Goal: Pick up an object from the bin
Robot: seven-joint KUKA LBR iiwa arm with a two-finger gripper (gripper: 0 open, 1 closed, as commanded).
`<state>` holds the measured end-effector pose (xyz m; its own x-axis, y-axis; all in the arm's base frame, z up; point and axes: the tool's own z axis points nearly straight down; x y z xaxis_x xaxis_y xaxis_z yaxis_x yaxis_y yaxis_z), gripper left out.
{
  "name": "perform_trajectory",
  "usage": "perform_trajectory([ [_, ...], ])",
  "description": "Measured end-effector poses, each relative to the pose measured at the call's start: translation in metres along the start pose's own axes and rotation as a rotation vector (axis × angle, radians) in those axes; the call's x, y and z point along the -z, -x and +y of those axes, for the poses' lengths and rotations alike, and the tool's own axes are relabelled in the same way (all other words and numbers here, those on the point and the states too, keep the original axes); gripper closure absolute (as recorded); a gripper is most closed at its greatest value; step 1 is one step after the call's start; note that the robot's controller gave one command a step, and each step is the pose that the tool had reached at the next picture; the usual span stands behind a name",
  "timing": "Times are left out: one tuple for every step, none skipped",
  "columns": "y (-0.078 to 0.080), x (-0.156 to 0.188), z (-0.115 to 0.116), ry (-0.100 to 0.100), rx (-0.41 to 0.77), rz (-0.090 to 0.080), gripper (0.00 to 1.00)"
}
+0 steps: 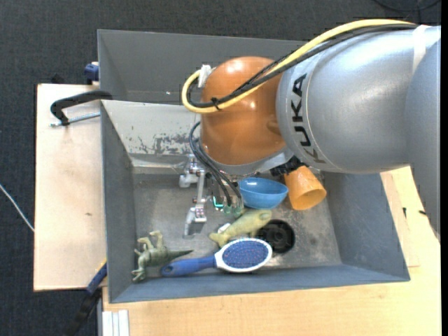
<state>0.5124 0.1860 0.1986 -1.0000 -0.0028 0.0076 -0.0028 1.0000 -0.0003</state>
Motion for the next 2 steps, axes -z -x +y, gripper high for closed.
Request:
perform_trajectory([
  [0.054, -0.083, -0.104, -0.004, 0.175, -0.004, 0.00],
  [0.060, -0.089, -0.177, -0.001, 0.023, -0.007, 0.00],
])
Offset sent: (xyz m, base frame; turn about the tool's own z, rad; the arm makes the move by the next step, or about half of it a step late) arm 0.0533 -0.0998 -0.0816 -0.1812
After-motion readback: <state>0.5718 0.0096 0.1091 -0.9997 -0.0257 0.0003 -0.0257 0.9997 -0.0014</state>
